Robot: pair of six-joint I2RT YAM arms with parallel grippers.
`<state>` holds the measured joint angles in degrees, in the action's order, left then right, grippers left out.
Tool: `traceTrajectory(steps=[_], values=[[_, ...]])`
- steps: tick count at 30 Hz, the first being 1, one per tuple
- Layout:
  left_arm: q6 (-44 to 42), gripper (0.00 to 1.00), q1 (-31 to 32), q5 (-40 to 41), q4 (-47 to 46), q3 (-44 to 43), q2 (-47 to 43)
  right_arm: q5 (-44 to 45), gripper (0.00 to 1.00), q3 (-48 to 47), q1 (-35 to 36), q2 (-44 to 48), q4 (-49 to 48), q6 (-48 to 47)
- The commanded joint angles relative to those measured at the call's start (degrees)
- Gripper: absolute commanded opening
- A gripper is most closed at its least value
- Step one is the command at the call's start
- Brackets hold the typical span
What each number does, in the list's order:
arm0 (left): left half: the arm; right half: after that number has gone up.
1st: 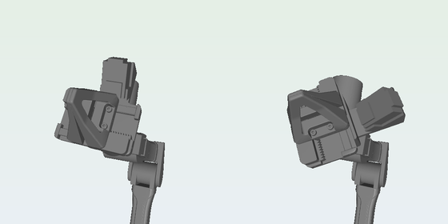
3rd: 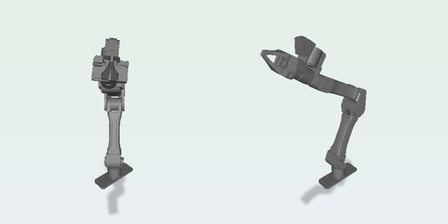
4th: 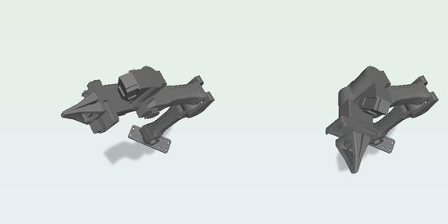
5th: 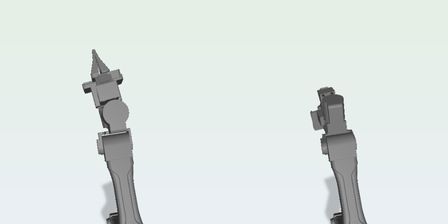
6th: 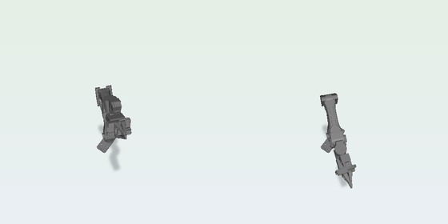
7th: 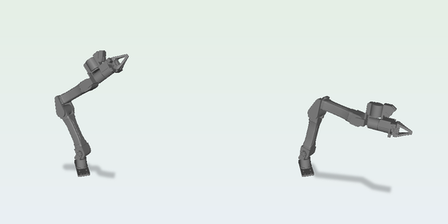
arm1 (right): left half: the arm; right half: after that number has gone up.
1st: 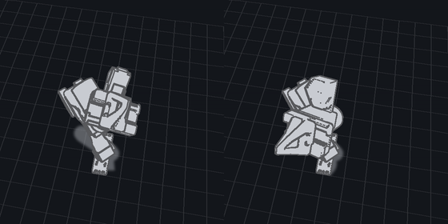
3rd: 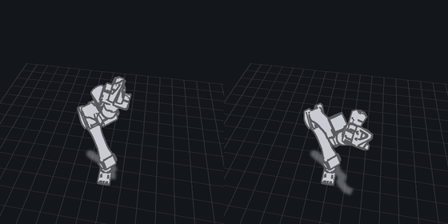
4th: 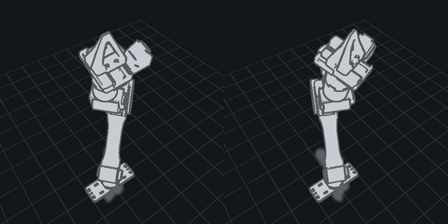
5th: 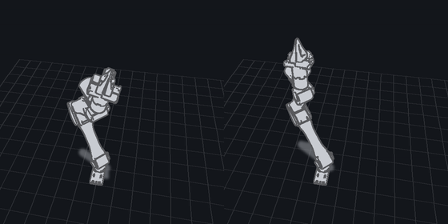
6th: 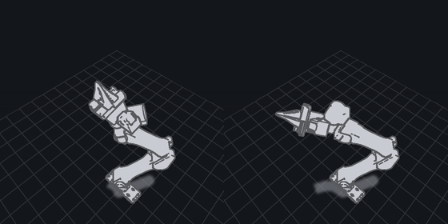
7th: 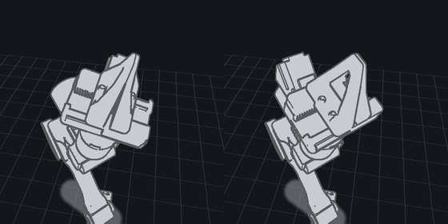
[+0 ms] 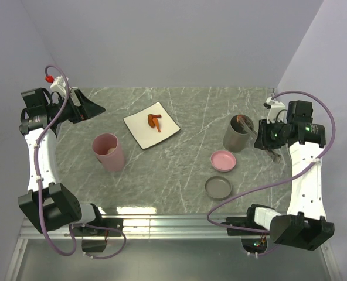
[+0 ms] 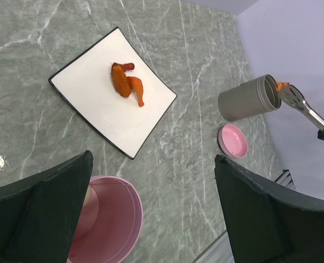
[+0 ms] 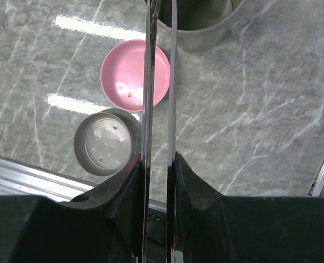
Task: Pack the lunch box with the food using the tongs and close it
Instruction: Place the fake food in the packing box.
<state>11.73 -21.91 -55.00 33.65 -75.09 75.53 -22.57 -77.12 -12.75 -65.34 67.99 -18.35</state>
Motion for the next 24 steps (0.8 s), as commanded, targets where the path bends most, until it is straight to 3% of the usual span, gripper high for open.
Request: traceTrajectory(steps=[1, 10, 14, 24], values=[[0.0, 0.99, -0.2, -1.9, -1.9, 0.1, -1.3, 0.0, 0.32, -0.3, -0.3, 0.4, -0.4, -0.1], [-0.4, 0.99, -0.1, -1.3, -1.3, -0.5, -0.8, 2.4, 0.37, -1.5, -0.3, 0.5, -0.3, 0.0], [-0.2, 0.99, -0.1, -1.4, -1.5, -0.5, -0.8, 2.7, 0.29, -1.9, -0.3, -0.8, 0.7, 0.1], [-0.7, 0.99, -0.1, -1.3, -0.9, -0.6, -0.8, 3.2, 0.45, -4.2, -0.3, -0.3, 1.4, 0.2]])
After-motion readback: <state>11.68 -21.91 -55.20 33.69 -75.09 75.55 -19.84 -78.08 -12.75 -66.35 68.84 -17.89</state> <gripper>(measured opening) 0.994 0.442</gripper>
